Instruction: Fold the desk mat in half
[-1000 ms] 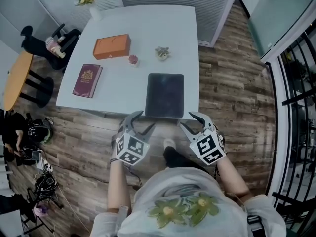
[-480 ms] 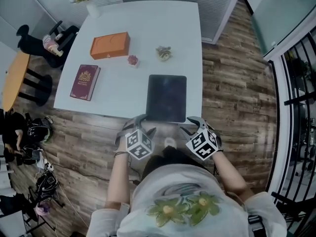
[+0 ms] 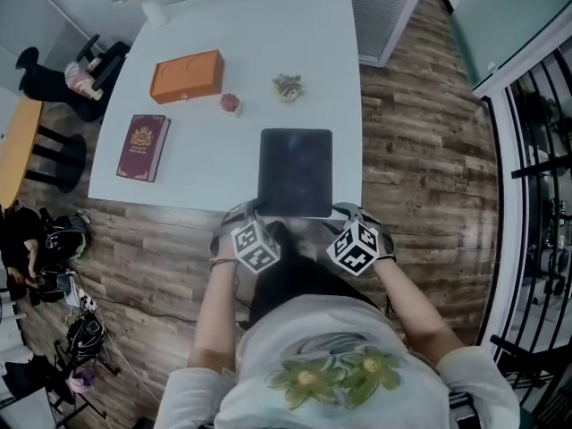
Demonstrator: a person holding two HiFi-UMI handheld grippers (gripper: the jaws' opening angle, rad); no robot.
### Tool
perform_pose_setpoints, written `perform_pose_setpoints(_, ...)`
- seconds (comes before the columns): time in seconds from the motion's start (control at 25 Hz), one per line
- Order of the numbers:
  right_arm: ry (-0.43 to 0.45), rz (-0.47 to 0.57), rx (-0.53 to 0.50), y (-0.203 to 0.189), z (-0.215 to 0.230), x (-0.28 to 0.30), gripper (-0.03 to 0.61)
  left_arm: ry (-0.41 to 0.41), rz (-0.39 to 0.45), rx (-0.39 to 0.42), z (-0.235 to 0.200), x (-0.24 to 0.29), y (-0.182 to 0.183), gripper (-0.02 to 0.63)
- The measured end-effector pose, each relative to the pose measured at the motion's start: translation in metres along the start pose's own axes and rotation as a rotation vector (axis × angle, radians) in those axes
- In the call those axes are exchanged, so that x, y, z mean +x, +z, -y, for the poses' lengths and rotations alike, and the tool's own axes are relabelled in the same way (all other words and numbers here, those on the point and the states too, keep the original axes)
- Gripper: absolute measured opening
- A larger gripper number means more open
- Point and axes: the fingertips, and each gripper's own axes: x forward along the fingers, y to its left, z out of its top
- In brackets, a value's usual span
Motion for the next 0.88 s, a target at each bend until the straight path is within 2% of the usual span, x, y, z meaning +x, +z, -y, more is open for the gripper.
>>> perform_pose_setpoints(0.24,-0.027,-0.077,-0.166,-0.009,-0.003,0.022,0.186,-0.025,-0.036,-0.010,0.005,0.016,-0.009,0.247)
perform_pose_setpoints(0.44,-0.029,-0.125,-0.221,-0.015,-0.004,0.037,0.186,-0.026,-0.057,0.011,0.007,0.027,-0.016,0.244)
perform_pose_setpoints(0.68,-0.029,-0.175,-0.275,-0.023,-0.003,0.047,0.176,0.001,0.003,-0.013,0.000,0.029,-0.016,0.178)
perform_pose_setpoints(0.88,0.008,-0.171,-0.271,-0.023,-0.003,0.046,0.169,-0.031,0.009,-0.018,-0.001,0.026,-0.016,0.166)
